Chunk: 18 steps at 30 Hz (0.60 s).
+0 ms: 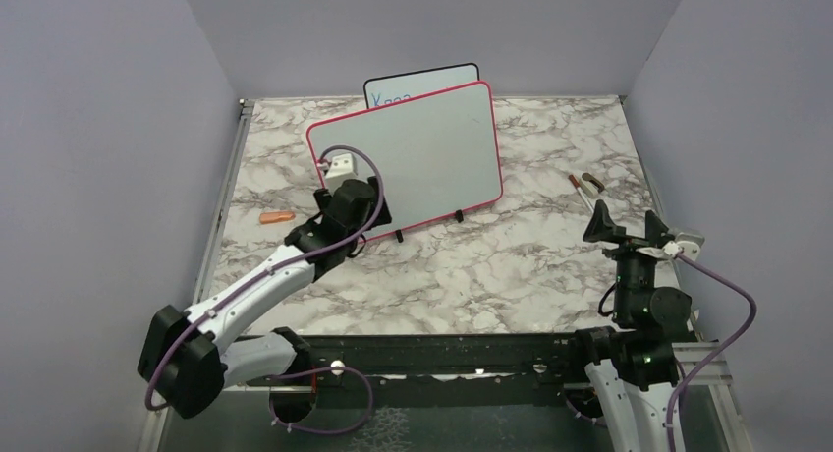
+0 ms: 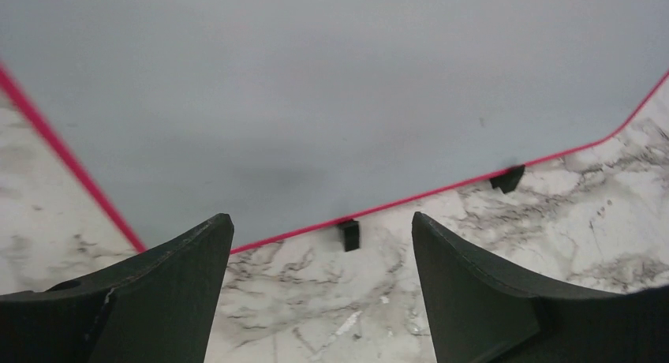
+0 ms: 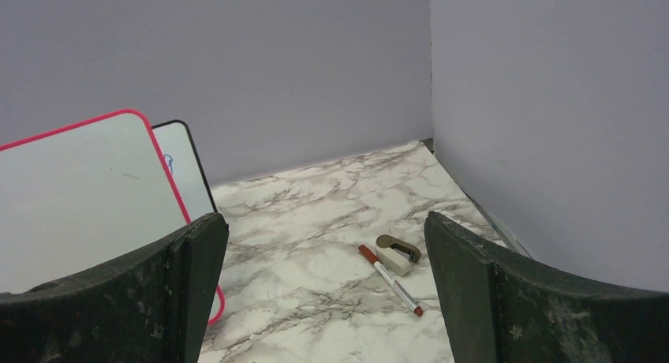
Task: Write a sentence on the whiteboard
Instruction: Move the whiteboard to the center of the board.
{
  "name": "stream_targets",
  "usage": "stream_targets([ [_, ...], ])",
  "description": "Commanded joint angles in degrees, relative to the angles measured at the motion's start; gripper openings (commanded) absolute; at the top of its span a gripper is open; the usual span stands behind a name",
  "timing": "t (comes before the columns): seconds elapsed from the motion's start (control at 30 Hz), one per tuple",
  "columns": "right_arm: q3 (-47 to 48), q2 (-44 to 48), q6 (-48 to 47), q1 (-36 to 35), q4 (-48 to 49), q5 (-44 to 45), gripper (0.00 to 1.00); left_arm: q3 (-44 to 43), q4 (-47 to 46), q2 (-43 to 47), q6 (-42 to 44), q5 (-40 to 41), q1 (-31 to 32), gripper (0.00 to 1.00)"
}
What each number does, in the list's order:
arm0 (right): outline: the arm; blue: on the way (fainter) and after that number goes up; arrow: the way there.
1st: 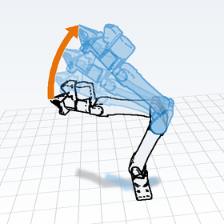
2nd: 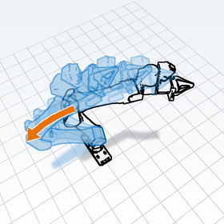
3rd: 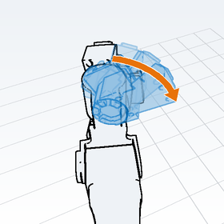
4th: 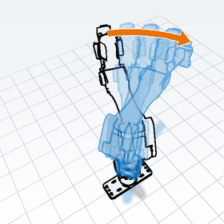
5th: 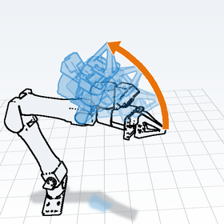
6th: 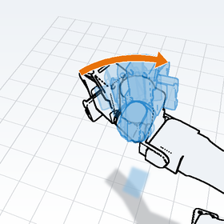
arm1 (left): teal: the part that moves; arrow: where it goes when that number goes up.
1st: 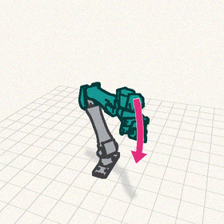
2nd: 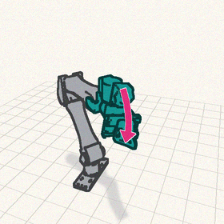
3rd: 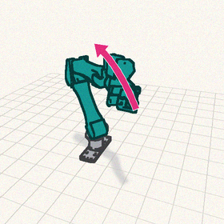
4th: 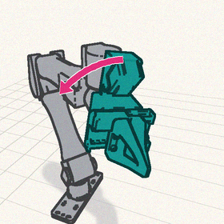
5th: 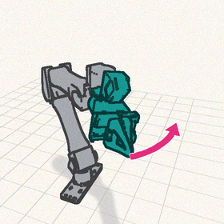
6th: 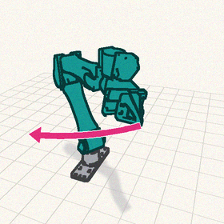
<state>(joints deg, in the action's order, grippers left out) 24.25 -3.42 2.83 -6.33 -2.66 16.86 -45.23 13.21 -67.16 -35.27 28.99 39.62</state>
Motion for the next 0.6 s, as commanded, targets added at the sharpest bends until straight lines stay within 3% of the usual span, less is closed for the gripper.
stream_targets([
  [0.0,0.6,-2.6,-1.6,-0.3,-0.1,-5.5,1.00,0.8,6.5,7.6,3.7,-3.6,-6.7,0.90],
  [0.13,2.4,-9.2,-3.1,-0.3,-0.3,-15.5,1.00,0.8,8.7,9.8,4.9,-7.3,-13.0,0.97],
  [0.27,7.3,-20.1,-0.7,-0.3,-3.6,-24.5,1.00,0.2,8.1,11.6,7.8,-11.8,-19.3,0.98],
  [0.57,15.7,-45.4,4.5,-1.7,-5.2,-33.8,0.87,-1.8,8.4,18.6,19.2,-6.7,-21.1,0.99],
])
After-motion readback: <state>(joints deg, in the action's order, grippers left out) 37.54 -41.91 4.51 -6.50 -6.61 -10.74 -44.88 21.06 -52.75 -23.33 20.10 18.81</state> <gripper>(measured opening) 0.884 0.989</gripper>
